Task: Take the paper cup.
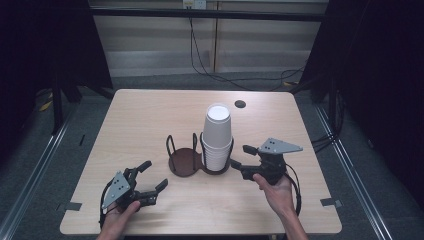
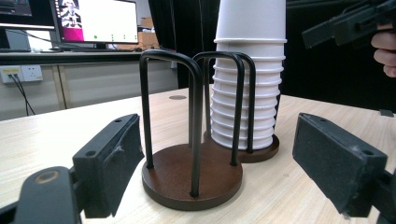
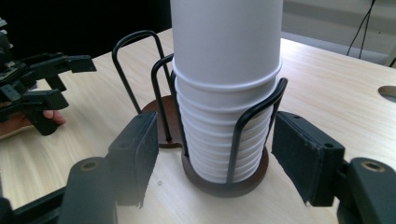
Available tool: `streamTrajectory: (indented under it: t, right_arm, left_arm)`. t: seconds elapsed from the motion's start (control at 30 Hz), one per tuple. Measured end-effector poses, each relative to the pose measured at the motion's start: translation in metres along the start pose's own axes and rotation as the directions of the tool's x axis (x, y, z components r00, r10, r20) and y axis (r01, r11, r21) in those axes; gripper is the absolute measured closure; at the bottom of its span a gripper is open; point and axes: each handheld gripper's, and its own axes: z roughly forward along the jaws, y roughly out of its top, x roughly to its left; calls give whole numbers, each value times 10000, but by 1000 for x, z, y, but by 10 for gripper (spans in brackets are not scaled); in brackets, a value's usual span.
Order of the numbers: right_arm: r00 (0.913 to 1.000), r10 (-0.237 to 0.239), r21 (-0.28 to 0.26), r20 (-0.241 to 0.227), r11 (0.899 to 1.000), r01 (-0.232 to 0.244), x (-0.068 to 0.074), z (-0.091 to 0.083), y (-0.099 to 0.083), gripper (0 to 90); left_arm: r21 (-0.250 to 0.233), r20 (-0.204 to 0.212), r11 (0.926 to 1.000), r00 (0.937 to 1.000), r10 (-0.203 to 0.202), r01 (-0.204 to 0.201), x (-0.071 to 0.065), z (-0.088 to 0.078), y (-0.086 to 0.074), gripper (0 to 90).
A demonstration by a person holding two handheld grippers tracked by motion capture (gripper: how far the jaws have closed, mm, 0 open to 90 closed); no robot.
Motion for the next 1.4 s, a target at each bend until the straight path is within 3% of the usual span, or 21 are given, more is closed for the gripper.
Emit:
streamTrajectory:
  t: [0.1, 0.17, 0.3, 0.53, 0.77, 0.87, 1.0, 1.23, 1.4]
  right_arm:
    - [10000, -53, -98, 1, 9999, 53, 0, 1, 4, 318]
    - [9998, -160, 210, 103, 9997, 158, 1, 1, 7, 320]
    - [9996, -60, 396, -292, 9992, 72, -1, 3, 15, 309]
    - [9990, -104, 697, -442, 9975, 135, -3, 6, 32, 231]
    - [9928, 423, 1222, -1119, 9921, -285, -10, 9, 52, 146]
    - [9948, 227, 1235, -995, 9923, -103, -11, 10, 57, 147]
    - [9924, 236, 1399, -1211, 9901, -64, -13, 11, 65, 141]
    - [9892, 212, 1813, -1453, 9834, 56, -16, 16, 79, 143]
    - [9884, -104, 2138, -1515, 9759, 431, -16, 19, 94, 143]
  left_arm:
    - [-3, 6, 10000, 10000, 0, 0, 0, 0, 0, 157]
    - [-3, 20, 10000, 10000, -4, 4, 0, 0, 0, 157]
    - [-3, 46, 10000, 10000, 9, -9, 0, 0, 0, 157]
    - [-4, 79, 10000, 10000, -13, 13, 0, 0, 0, 157]
    - [-9, 105, 10000, 9999, 3, -3, 0, 0, 0, 157]
    - [-8, 137, 10000, 9999, -5, 5, 1, 0, 0, 157]
    - [-13, 120, 10000, 9999, -3, 3, 1, 0, 0, 157]
    - [-11, 164, 10000, 9999, -5, 5, 1, 0, 0, 156]
    - [-14, 134, 10000, 9999, -8, 8, 1, 0, 0, 156]
